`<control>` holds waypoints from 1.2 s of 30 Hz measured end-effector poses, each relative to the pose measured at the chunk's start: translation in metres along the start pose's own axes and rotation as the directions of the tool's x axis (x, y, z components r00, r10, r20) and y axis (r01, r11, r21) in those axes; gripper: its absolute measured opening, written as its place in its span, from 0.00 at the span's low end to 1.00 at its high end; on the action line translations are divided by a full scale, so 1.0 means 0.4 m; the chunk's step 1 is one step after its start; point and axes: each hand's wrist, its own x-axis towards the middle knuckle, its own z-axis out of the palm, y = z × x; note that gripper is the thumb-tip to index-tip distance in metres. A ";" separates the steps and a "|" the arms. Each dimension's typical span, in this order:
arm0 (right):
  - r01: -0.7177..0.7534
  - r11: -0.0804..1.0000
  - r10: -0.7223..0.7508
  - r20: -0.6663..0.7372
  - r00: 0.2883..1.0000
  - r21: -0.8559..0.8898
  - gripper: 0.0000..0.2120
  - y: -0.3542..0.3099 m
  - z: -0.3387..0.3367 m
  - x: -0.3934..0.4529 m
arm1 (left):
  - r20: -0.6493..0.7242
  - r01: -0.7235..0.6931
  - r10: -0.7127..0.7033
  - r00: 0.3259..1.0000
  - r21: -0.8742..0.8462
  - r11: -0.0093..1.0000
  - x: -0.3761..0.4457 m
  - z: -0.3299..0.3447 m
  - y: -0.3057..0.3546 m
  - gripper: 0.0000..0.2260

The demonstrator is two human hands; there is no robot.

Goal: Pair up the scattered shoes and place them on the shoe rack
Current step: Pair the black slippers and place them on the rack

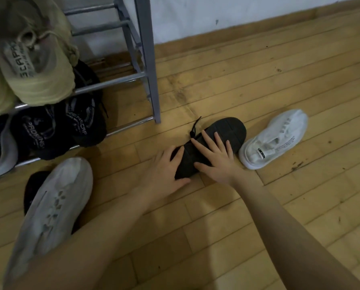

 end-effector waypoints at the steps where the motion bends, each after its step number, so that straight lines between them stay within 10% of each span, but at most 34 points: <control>1: 0.006 1.000 -0.006 -0.001 1.000 -0.007 0.30 -0.012 0.006 -0.012 | -0.015 0.010 -0.010 1.000 -0.033 0.999 -0.017 0.000 0.002 0.38; 21: 0.300 0.944 -0.317 -0.132 0.939 -0.134 0.28 -0.305 0.110 -0.215 | -0.060 0.181 -0.187 0.981 -0.087 0.980 -0.456 -0.053 -0.042 0.22; 27: 0.143 0.959 -0.215 -0.299 0.930 -0.244 0.30 -0.398 0.133 -0.119 | -0.349 0.261 -0.256 0.902 -0.033 0.965 -0.457 -0.071 -0.060 0.15; 36: 0.063 0.995 -0.090 -0.431 0.898 -0.078 0.34 -0.433 0.169 -0.063 | -0.160 0.323 -0.307 0.938 0.088 0.942 -0.445 -0.067 -0.106 0.43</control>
